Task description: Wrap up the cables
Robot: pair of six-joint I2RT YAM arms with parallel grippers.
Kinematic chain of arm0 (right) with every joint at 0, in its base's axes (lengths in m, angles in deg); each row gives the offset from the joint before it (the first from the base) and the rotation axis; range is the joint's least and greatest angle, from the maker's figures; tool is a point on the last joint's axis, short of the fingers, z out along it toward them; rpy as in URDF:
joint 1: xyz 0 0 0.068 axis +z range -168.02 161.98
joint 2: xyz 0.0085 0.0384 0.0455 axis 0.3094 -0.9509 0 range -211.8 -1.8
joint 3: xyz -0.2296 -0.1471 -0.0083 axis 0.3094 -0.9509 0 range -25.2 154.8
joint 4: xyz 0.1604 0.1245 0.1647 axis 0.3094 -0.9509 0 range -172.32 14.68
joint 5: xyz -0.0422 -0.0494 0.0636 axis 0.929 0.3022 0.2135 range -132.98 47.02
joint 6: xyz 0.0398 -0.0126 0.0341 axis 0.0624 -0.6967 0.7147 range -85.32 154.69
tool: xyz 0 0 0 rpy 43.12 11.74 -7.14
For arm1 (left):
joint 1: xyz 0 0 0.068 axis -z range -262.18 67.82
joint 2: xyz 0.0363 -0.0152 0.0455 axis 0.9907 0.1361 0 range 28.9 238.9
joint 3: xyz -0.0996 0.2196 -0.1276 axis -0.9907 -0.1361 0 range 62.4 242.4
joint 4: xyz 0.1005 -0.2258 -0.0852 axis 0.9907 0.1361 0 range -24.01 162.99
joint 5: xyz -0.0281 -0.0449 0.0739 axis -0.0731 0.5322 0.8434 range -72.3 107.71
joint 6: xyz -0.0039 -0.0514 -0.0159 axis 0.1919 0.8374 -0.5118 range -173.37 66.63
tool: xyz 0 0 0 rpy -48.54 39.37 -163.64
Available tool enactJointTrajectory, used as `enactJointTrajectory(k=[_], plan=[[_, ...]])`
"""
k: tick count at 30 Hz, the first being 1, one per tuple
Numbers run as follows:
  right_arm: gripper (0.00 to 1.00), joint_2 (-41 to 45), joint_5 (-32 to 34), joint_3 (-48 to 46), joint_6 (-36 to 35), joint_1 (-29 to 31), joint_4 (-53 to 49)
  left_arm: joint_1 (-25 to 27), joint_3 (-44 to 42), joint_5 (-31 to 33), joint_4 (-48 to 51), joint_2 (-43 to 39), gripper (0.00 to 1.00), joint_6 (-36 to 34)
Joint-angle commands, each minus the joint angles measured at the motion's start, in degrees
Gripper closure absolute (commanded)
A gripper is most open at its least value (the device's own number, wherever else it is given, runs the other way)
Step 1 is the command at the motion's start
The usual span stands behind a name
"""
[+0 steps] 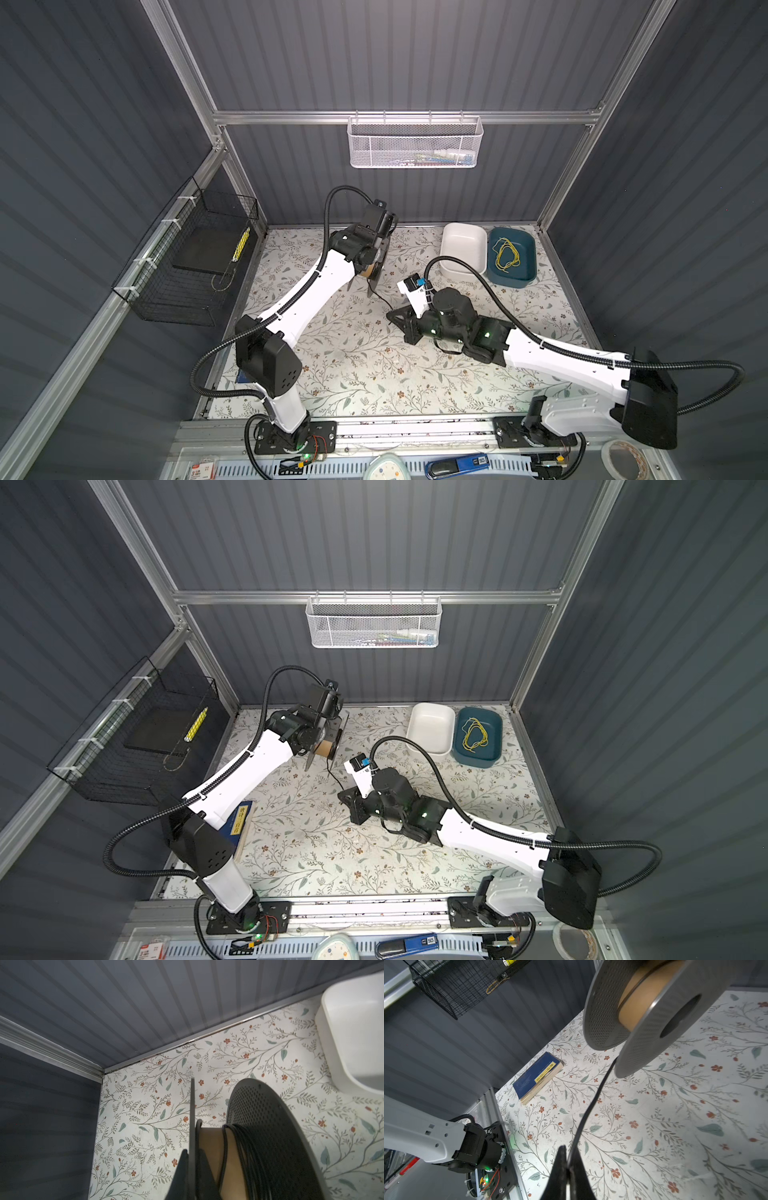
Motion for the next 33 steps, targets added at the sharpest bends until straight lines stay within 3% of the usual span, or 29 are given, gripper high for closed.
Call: enactJointTrajectory(k=[1, 10, 20, 33], plan=[[1.00, 0.6, 0.0, 2.4, -5.2, -1.6, -6.8, 1.0, -2.6, 1.3, -4.5, -3.6, 1.00, -5.8], [1.00, 0.3, -2.6, 3.2, -4.4, -6.3, -4.3, 4.3, -9.0, 1.6, -4.4, -6.6, 1.00, -9.6], [1.00, -0.6, -2.3, 5.3, -8.5, -12.9, -6.3, 8.1, -15.0, 1.7, -3.3, -9.6, 1.00, -14.7], [1.00, -4.7, -2.1, 6.7, -10.7, -20.5, -5.7, 11.1, -16.9, -1.5, 0.1, -12.0, 1.00, -17.0]])
